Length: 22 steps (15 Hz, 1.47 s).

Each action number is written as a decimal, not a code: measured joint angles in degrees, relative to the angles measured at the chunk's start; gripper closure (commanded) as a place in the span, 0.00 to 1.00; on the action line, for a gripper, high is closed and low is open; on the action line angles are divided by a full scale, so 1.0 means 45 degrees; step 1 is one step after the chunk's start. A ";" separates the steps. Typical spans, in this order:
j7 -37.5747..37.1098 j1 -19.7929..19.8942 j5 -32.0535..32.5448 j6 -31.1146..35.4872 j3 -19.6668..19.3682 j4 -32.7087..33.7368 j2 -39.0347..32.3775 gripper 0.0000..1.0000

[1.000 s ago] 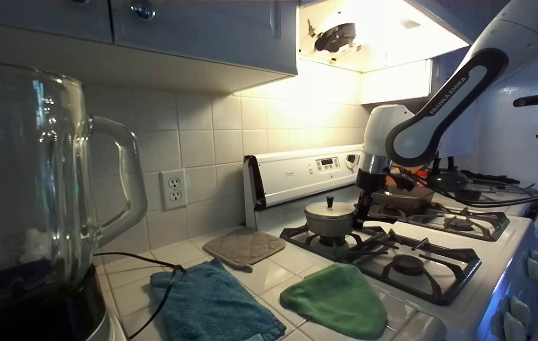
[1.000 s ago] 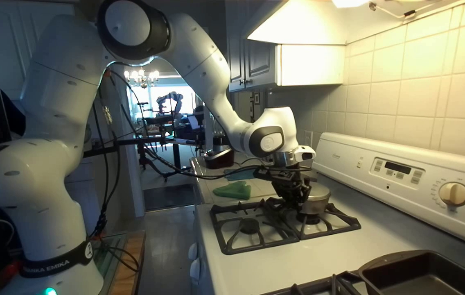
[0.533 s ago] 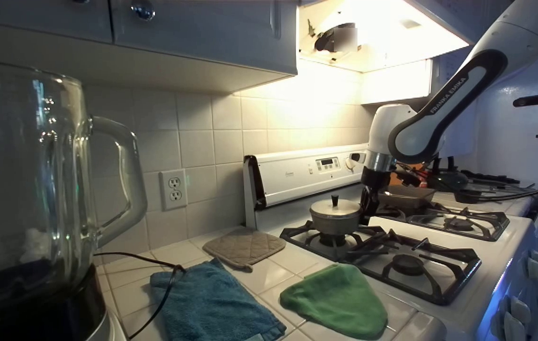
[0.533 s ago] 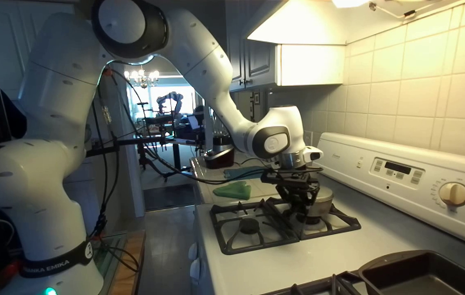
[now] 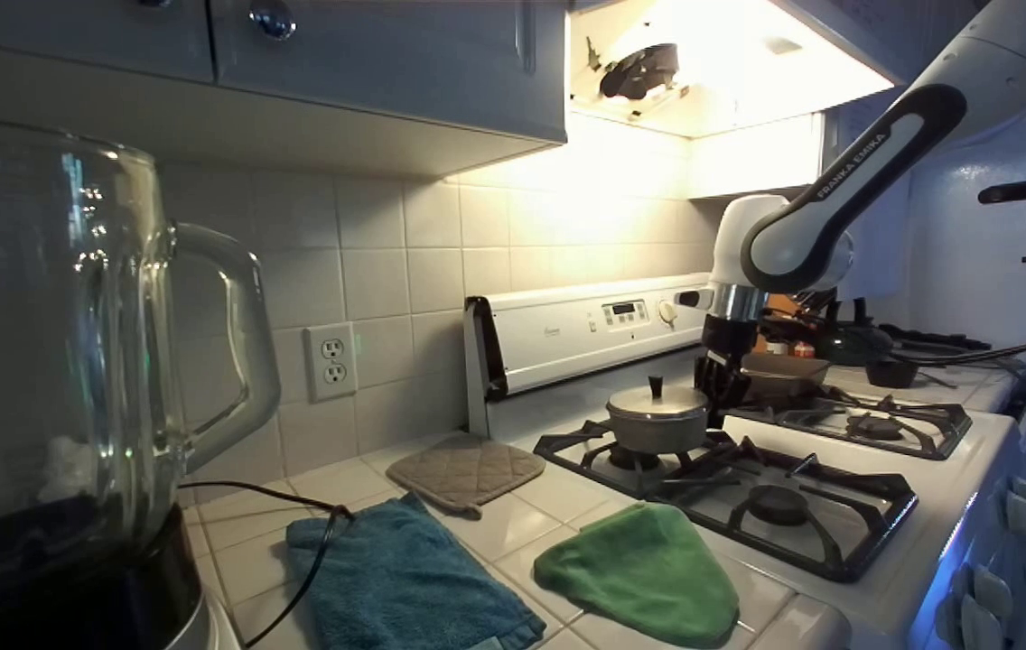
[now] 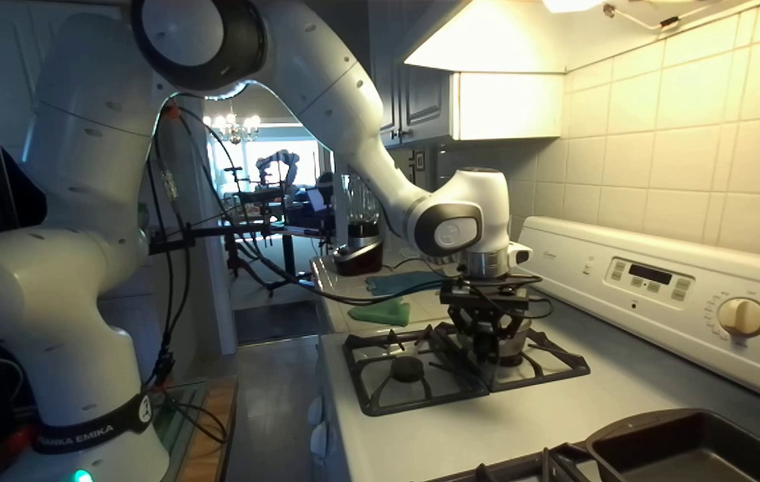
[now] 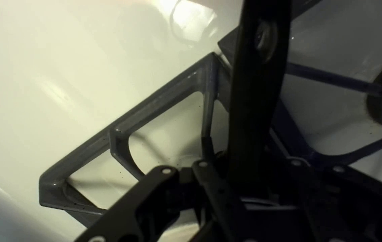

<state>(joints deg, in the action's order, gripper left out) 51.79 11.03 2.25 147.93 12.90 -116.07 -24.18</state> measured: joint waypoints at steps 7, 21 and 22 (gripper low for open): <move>0.3010 0.0141 -0.0265 -0.0547 -0.0045 -0.0099 0.0253 0.87; 0.9882 0.1052 -0.5353 0.1071 0.0927 -0.2667 0.1998 0.87; 1.0182 0.1046 -0.5578 0.1067 0.0849 -0.2856 0.2221 0.87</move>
<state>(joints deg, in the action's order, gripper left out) 97.61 15.74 -22.85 152.73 16.72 -128.93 -14.19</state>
